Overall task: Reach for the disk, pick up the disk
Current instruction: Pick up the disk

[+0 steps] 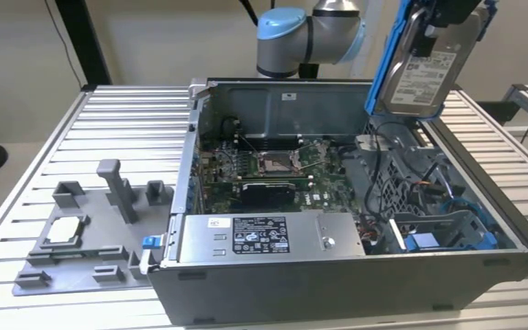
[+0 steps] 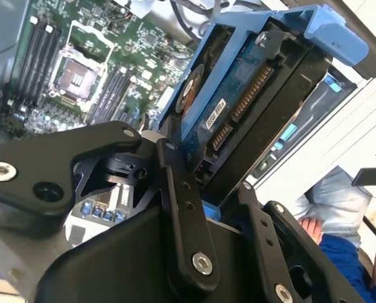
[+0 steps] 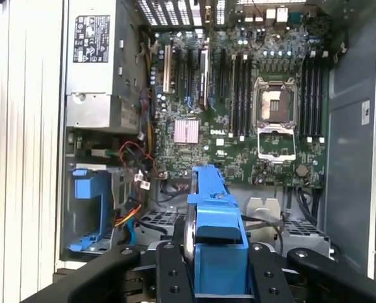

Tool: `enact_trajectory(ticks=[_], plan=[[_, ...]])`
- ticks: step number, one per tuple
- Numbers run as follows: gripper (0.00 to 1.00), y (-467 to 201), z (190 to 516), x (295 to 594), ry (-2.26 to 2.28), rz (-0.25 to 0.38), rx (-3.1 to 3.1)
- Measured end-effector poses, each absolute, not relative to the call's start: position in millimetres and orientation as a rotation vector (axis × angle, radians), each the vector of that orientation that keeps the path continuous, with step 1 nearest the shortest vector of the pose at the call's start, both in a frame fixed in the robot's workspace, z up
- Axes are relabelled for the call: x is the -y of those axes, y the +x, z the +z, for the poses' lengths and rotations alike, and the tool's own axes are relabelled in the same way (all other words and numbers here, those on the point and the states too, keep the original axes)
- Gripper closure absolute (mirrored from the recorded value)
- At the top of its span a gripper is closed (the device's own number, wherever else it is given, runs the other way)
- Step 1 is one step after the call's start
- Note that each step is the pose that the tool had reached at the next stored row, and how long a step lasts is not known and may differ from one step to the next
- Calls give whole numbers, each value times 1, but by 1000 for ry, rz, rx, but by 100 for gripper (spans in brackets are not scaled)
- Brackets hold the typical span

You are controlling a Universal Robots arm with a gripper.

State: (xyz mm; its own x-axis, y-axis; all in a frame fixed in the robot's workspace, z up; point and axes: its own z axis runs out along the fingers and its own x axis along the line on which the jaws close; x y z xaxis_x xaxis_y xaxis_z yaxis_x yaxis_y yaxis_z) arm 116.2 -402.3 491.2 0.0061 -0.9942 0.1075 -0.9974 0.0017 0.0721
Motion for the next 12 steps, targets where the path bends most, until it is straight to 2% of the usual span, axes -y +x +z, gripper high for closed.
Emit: enact_trajectory(ticks=[12], plan=[[100, 124, 491, 435, 2133, 37, 2128]])
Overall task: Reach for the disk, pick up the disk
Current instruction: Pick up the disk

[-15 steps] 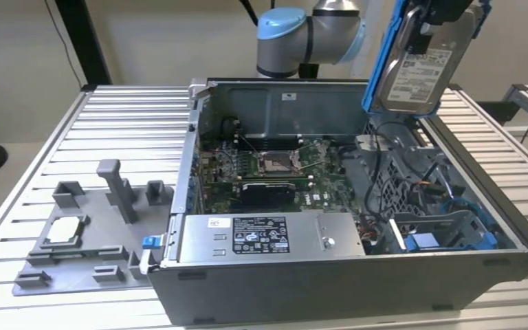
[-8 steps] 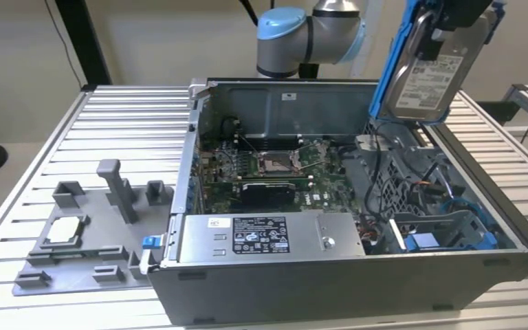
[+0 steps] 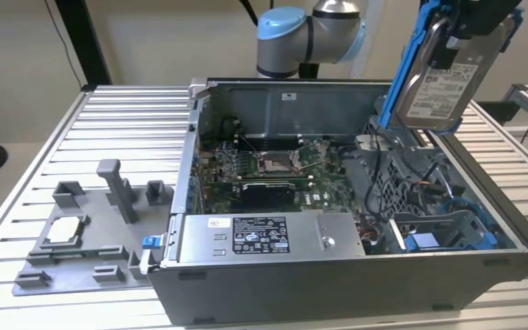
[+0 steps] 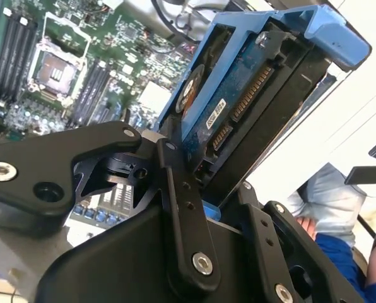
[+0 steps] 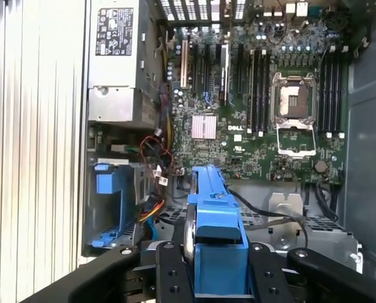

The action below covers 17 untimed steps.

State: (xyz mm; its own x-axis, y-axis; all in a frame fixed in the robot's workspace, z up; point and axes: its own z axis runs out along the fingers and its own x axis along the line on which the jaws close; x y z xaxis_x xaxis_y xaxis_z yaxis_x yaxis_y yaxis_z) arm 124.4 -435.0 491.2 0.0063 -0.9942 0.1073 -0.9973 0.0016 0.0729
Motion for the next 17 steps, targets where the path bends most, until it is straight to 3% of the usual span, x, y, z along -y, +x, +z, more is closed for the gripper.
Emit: enact_trajectory(ticks=[17], plan=[[100, 130, 491, 493, 2134, 35, 2128]])
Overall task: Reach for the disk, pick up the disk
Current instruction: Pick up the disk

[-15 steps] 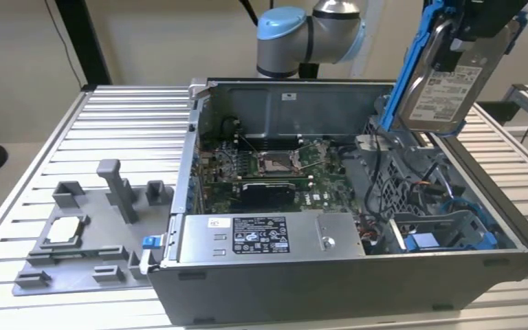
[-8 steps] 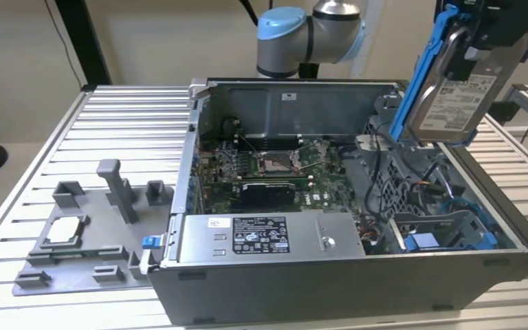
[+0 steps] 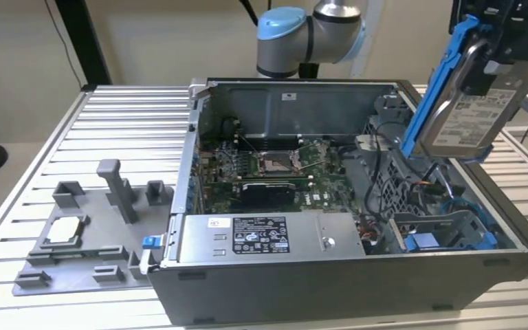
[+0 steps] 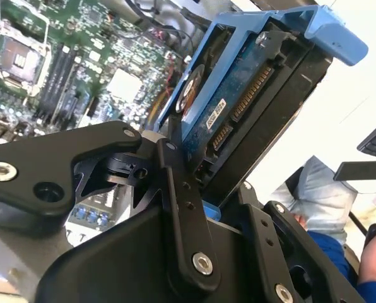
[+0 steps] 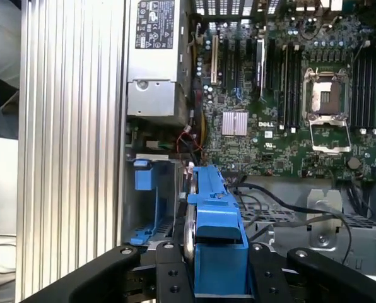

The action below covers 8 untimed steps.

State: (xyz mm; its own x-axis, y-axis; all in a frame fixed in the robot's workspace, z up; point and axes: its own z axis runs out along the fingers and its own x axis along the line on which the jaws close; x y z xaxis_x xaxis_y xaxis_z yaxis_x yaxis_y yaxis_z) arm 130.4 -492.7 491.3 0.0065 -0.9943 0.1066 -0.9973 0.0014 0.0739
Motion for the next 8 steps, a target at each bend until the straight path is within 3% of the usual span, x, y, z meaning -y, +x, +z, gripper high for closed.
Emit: enact_trajectory(ticks=[8], plan=[[100, 130, 491, 528, 2134, 34, 2129]])
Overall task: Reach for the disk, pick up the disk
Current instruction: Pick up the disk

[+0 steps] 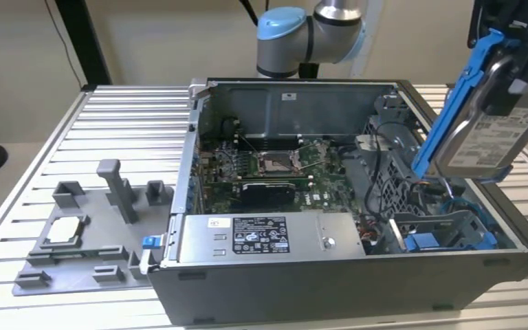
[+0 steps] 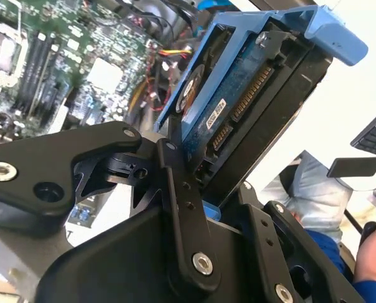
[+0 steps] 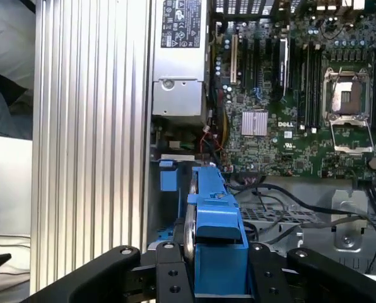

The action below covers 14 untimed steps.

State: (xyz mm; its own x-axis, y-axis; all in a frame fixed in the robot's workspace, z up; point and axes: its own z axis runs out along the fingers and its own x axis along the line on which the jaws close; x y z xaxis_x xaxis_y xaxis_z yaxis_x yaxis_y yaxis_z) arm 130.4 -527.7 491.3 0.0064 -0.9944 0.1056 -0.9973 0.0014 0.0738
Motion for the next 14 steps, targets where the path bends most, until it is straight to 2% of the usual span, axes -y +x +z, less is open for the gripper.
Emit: enact_trajectory(ticks=[6, 14], plan=[[100, 130, 491, 553, 2135, 33, 2129], [100, 130, 491, 559, 2136, 31, 2130]])
